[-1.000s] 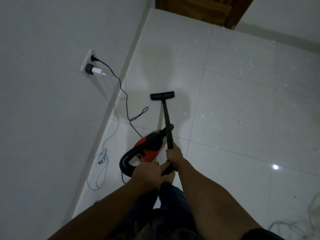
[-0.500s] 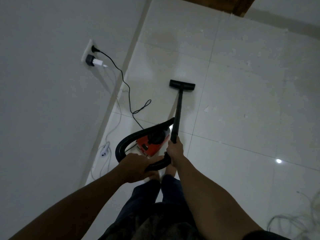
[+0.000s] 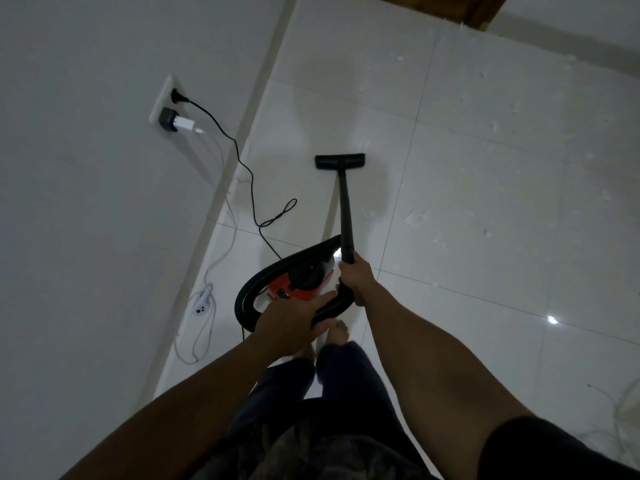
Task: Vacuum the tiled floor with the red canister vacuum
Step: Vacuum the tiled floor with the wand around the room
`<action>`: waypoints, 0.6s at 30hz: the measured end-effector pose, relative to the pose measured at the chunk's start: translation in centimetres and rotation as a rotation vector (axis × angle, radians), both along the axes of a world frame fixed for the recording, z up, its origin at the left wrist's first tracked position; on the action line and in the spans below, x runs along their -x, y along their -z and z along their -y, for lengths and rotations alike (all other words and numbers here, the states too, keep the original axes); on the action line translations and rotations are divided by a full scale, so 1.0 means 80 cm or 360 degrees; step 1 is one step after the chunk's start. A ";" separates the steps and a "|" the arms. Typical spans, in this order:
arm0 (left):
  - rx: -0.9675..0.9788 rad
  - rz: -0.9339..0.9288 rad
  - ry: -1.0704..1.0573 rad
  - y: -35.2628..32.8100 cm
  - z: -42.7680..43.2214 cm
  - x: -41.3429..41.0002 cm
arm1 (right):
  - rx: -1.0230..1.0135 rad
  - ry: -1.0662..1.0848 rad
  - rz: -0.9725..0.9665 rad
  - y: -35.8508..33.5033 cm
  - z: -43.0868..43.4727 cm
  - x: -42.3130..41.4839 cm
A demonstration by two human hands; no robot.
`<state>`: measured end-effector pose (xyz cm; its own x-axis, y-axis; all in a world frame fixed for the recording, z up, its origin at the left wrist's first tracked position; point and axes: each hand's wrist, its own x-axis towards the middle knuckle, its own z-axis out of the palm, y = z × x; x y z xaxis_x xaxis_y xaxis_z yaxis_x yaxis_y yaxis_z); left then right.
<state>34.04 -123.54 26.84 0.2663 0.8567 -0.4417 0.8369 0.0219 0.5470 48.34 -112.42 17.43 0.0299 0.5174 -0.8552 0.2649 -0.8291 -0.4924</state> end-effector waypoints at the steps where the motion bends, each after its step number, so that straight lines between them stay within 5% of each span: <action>1: 0.0001 0.0006 -0.0059 0.000 -0.009 -0.005 | -0.0005 -0.0021 0.0025 0.001 -0.013 0.000; 18: -0.0072 -0.0309 -0.0218 0.010 -0.239 -0.091 | 0.0109 -0.0015 -0.0014 0.011 -0.260 -0.063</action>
